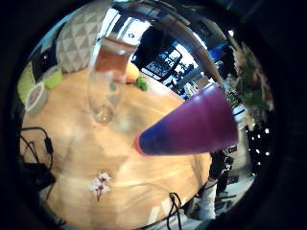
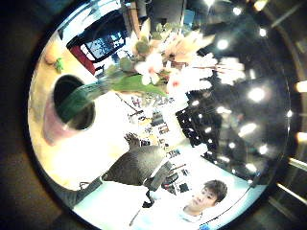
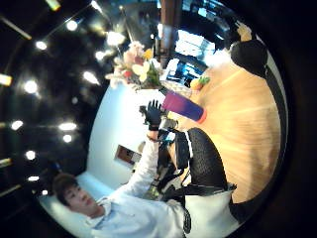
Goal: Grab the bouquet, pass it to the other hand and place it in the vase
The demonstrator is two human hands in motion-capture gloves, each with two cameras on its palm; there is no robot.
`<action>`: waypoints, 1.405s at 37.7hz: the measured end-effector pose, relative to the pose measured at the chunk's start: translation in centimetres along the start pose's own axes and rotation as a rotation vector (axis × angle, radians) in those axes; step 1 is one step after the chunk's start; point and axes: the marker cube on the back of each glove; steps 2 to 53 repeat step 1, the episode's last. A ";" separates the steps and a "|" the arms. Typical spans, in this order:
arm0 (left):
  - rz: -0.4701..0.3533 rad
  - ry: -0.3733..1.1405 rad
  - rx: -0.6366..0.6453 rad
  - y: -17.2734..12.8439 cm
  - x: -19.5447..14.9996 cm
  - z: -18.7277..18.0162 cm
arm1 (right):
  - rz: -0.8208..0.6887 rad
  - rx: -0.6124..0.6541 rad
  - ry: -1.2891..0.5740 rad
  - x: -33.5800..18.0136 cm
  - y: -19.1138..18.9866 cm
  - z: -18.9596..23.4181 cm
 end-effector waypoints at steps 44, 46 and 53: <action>0.019 0.005 0.009 0.1 0.3 -0.2 | 0.002 0.001 -0.002 0.1 0.0 0.0; 0.019 0.005 0.009 0.1 0.3 -0.2 | 0.002 0.001 -0.002 0.1 0.0 0.0; 0.019 0.005 0.009 0.1 0.3 -0.2 | 0.002 0.001 -0.002 0.1 0.0 0.0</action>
